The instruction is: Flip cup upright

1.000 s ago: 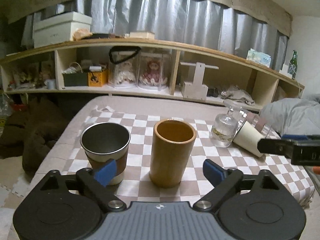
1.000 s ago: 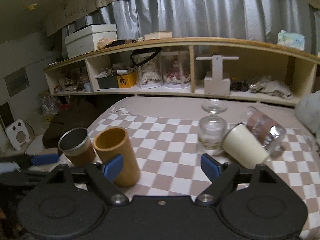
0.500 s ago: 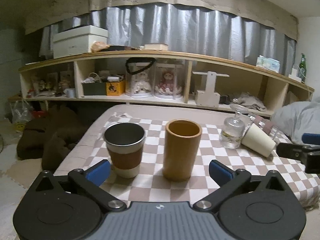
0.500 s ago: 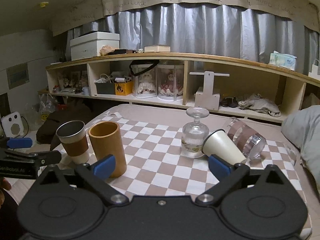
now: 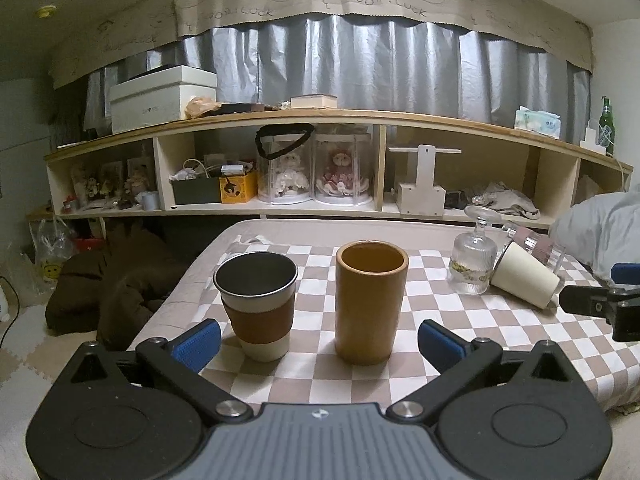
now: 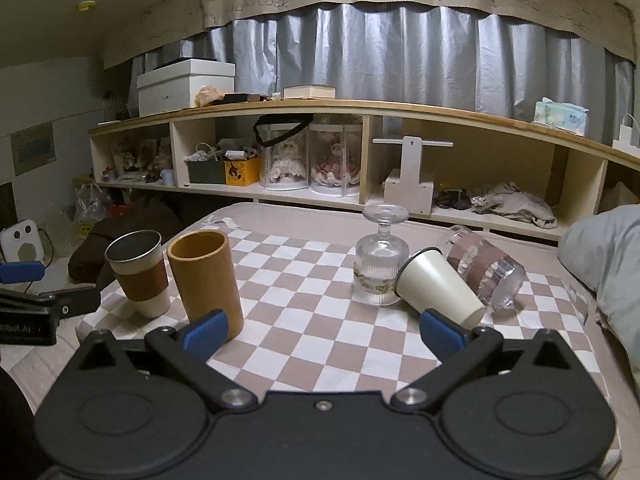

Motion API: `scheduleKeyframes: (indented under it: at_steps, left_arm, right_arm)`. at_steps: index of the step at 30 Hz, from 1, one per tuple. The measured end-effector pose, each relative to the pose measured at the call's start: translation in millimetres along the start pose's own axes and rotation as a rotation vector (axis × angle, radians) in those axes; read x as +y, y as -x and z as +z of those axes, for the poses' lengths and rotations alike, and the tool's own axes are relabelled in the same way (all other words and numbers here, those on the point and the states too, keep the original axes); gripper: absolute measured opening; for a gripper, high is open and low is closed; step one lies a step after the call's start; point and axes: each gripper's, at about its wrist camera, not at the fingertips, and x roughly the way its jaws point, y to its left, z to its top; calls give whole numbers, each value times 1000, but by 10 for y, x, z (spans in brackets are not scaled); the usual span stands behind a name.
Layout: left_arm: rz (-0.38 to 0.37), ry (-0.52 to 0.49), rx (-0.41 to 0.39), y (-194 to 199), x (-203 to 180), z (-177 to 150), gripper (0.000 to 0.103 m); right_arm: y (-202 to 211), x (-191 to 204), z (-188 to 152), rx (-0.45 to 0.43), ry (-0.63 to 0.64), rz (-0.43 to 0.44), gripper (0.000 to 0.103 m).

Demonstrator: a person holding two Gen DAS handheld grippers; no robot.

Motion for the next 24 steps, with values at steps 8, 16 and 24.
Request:
scheduleKeyframes:
  at_steps: [8,16,24]
  left_arm:
    - [1,0,3,-2,11,-12,103]
    - [4,2,3,4,32,-20,103]
    - [7,7,4,8,50,-24,103]
  right_arm:
    - [-1,-2,9,-8,8,4,103]
    - [2,4,9,-8,8,5,103]
    - [-8,17,-20,-5,19,9,103]
